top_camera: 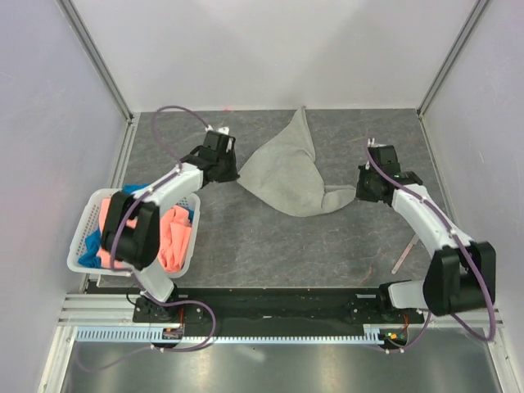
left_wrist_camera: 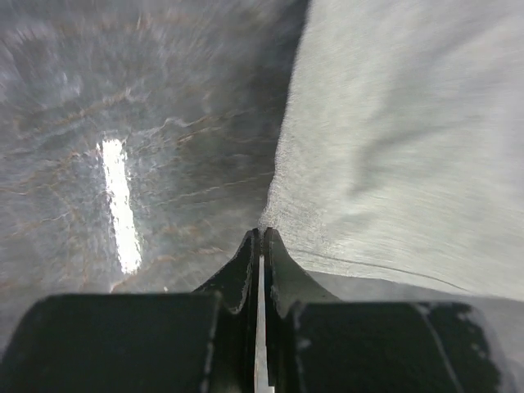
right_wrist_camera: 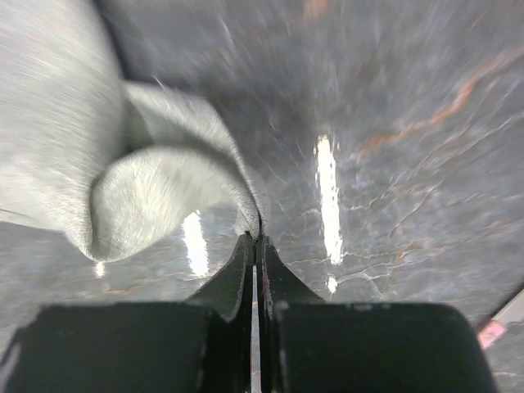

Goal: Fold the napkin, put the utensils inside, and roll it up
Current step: Flatten the napkin out

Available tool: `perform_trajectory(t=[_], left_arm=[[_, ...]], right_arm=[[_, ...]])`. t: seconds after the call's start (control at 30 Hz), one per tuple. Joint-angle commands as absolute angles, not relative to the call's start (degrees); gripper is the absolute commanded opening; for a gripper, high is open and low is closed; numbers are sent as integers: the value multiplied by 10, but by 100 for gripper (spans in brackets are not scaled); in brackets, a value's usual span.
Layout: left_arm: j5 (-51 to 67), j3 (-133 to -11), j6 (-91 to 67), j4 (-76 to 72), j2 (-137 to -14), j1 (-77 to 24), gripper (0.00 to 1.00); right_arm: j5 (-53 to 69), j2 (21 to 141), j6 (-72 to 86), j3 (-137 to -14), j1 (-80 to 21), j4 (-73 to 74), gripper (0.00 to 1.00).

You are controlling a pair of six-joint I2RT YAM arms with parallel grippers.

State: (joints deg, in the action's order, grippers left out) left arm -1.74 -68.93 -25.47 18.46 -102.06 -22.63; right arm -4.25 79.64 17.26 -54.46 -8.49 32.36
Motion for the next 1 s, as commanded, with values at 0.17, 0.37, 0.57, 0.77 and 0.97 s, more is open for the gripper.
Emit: perform_trajectory(t=[0.17, 0.37, 0.57, 0.77, 0.97], left_arm=[[-2, -771, -256, 217, -757, -225, 2], [11, -846, -259, 278, -624, -224, 2], [24, -941, -264, 328, -563, -225, 2], [25, -976, -251, 318, -621, -225, 2], [12, -1019, -223, 296, -758, -222, 2]], right_arm=[[-46, 599, 101, -698, -84, 405, 0], [-71, 518, 97, -843, -85, 459, 0], [-56, 502, 112, -996, -84, 472, 0], [-98, 547, 100, -995, -84, 434, 0], [-145, 638, 81, -955, -84, 365, 0]])
